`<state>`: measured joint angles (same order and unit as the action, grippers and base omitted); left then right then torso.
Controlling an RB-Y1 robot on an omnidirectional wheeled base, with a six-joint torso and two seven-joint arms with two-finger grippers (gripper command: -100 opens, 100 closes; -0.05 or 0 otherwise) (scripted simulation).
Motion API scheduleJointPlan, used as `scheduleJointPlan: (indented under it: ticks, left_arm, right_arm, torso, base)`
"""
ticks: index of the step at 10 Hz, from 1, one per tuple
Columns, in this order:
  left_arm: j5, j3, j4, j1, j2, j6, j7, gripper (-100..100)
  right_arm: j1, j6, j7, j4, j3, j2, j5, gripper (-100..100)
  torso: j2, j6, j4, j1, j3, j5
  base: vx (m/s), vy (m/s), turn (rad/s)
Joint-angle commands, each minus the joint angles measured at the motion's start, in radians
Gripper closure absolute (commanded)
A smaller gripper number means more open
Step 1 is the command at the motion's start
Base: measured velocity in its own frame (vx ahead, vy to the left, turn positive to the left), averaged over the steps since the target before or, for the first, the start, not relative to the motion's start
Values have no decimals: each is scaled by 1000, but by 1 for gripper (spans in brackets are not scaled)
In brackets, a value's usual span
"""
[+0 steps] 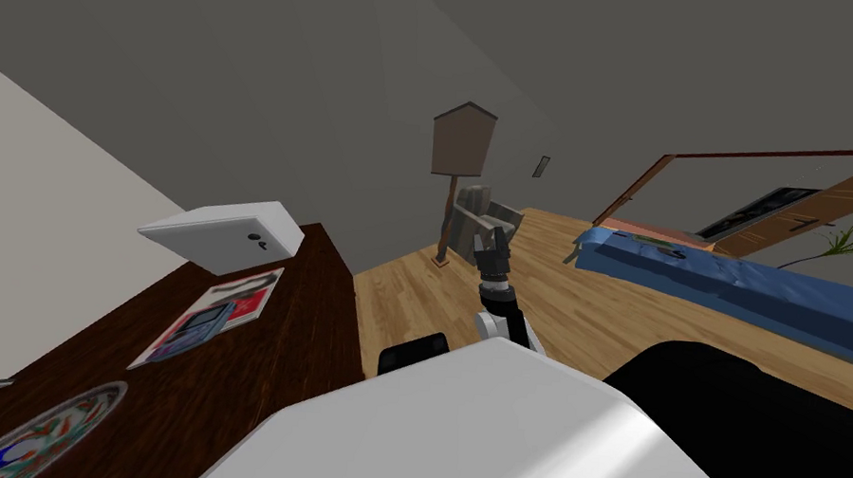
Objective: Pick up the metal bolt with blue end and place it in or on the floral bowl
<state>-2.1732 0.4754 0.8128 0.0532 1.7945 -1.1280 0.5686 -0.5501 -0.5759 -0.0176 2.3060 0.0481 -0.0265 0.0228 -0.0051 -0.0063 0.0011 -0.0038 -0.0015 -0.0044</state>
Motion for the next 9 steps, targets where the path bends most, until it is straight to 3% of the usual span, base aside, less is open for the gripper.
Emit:
scheduleJointPlan:
  ticks: [1,3,4,5,9]
  left_arm:
    - [0,0,0,0,0,0,0,-100]
    - [0,0,0,0,0,0,0,-100]
    - [50,-50,-50,-50,-33,-43,-17,-100]
    - [68,-77,-54,-69,-33,-43,-17,-100]
    - [160,-86,-54,-76,-33,-43,-17,-100]
  right_arm:
    - [0,0,0,0,0,0,0,0]
    - [0,0,0,0,0,0,0,0]
    - [0,0,0,0,0,0,0,0]
    - [0,0,0,0,0,0,0,0]
    - [0,0,0,0,0,0,0,0]
  torso:
    - [0,0,0,0,0,0]
    - [0,0,0,0,0,0]
    - [0,0,0,0,0,0]
    - [3,2,0,-3,2,-1]
    - [0,0,0,0,0,0]
  base:
    - [7,4,24]
    - [-4,-2,-14]
    - [-78,-41,-253]
    - [-64,-34,-211]
    - [-3,-1,-4]
